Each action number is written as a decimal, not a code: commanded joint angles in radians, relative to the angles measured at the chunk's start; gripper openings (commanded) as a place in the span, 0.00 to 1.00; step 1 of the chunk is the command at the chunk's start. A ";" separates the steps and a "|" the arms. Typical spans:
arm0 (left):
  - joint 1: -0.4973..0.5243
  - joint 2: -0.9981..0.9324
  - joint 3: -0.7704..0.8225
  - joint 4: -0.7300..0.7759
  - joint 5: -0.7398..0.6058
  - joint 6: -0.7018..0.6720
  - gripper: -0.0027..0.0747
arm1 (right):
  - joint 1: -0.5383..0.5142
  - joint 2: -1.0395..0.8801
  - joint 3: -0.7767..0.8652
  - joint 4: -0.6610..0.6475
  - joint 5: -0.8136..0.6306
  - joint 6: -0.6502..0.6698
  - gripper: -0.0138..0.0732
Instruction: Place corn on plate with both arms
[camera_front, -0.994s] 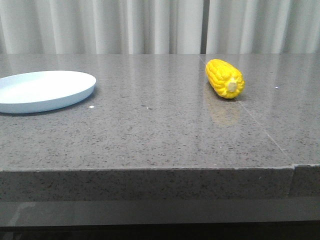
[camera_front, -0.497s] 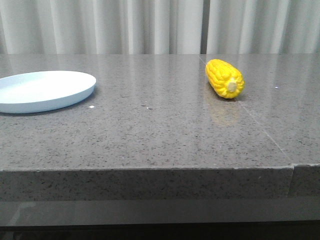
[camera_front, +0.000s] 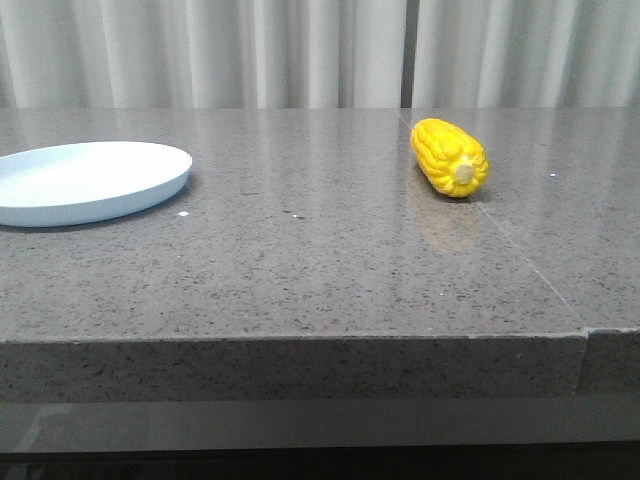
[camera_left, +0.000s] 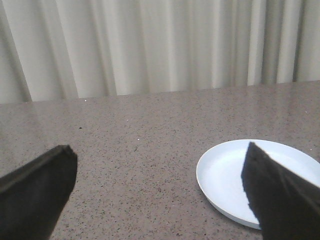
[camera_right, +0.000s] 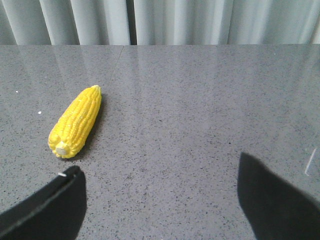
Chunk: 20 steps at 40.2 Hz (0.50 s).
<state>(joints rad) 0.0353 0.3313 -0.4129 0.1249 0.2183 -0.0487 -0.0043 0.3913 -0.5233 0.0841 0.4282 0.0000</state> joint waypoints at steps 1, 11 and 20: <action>-0.001 0.014 -0.040 -0.002 -0.092 0.001 0.90 | -0.006 0.012 -0.040 -0.002 -0.073 -0.011 0.91; -0.003 0.092 -0.050 -0.061 -0.086 -0.001 0.90 | -0.006 0.012 -0.040 -0.002 -0.073 -0.011 0.91; -0.064 0.373 -0.227 -0.066 0.038 0.000 0.90 | -0.006 0.012 -0.040 -0.002 -0.073 -0.011 0.91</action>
<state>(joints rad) 0.0000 0.6157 -0.5443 0.0671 0.2812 -0.0487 -0.0043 0.3913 -0.5233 0.0841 0.4299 0.0000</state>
